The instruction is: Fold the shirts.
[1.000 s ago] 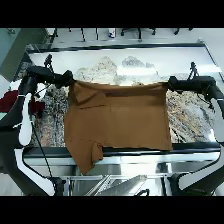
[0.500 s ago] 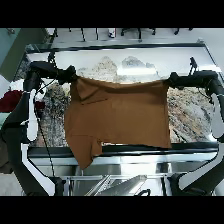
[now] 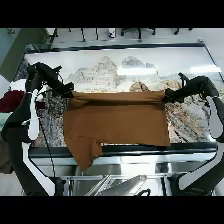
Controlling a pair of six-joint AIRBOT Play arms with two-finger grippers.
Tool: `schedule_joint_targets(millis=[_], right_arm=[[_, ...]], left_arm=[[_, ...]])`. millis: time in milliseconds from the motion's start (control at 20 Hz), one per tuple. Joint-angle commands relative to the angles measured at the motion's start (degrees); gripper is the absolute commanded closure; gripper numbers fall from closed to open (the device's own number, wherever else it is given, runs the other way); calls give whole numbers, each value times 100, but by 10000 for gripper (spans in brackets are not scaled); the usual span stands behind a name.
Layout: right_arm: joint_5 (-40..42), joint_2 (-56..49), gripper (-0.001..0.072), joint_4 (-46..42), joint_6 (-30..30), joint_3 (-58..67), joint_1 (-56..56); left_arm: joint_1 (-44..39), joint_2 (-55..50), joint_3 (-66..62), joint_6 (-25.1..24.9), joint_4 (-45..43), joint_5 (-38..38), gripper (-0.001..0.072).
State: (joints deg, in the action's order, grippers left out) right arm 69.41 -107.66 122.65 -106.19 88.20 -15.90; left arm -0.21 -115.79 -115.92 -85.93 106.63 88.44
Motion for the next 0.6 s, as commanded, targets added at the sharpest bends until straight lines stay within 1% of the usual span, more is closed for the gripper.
schedule_joint_targets(millis=[0, 350, 550], right_arm=[[63, -4, 692, -334, 125, -46, 76], [-44, -9, 692, -354, 125, -46, 173], [-39, -9, 691, -350, 125, -44, 173]], left_arm=[[-96, -96, -2, 48, -404, 374, 691], [-188, -127, -2, 55, -516, 857, 691], [-245, -127, -2, 57, -511, 859, 690]])
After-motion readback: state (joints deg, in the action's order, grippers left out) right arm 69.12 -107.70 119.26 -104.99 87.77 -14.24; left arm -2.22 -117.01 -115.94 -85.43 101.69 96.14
